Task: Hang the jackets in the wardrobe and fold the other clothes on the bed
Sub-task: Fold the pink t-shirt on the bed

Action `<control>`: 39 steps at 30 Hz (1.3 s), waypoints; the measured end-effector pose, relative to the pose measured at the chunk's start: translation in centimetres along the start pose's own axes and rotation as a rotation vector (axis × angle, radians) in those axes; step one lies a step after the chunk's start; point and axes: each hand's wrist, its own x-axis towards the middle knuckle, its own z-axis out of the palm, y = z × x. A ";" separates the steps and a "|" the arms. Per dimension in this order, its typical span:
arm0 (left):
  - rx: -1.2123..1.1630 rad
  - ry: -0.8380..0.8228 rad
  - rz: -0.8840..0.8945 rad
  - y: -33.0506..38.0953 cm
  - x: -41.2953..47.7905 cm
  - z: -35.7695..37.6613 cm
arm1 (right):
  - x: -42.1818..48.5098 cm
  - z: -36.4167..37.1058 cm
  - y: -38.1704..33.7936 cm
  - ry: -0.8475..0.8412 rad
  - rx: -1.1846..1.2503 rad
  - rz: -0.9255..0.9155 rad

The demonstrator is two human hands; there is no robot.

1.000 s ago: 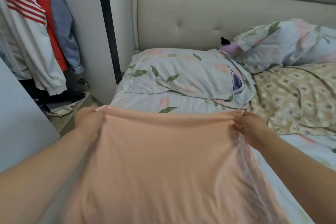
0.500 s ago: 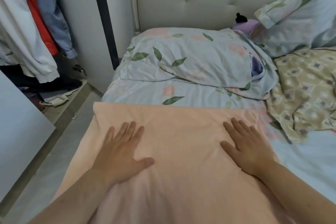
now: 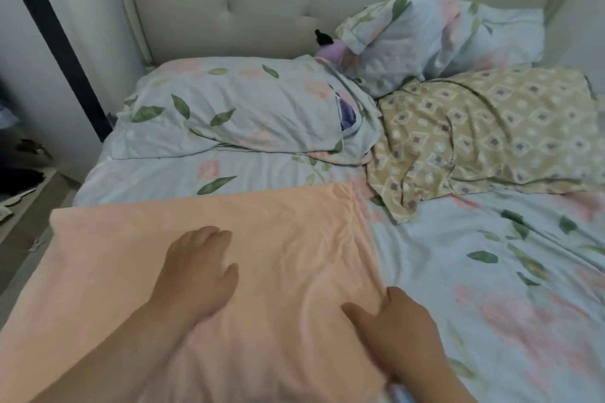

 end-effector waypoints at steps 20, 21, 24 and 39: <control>-0.656 -0.243 -0.266 17.0 9.6 5.5 | 0.8 -3.5 3.0 -0.417 0.487 -0.158; -0.815 -0.239 -0.306 16.2 9.2 4.5 | 0.1 -4.0 2.5 -0.444 0.473 -0.179; -1.153 -0.177 -0.397 12.9 8.2 1.1 | -2.7 -4.7 -0.3 -0.528 0.405 -0.338; -1.262 0.037 -0.612 -11.0 1.5 -12.0 | -16.6 5.6 -21.5 -0.794 0.475 -0.604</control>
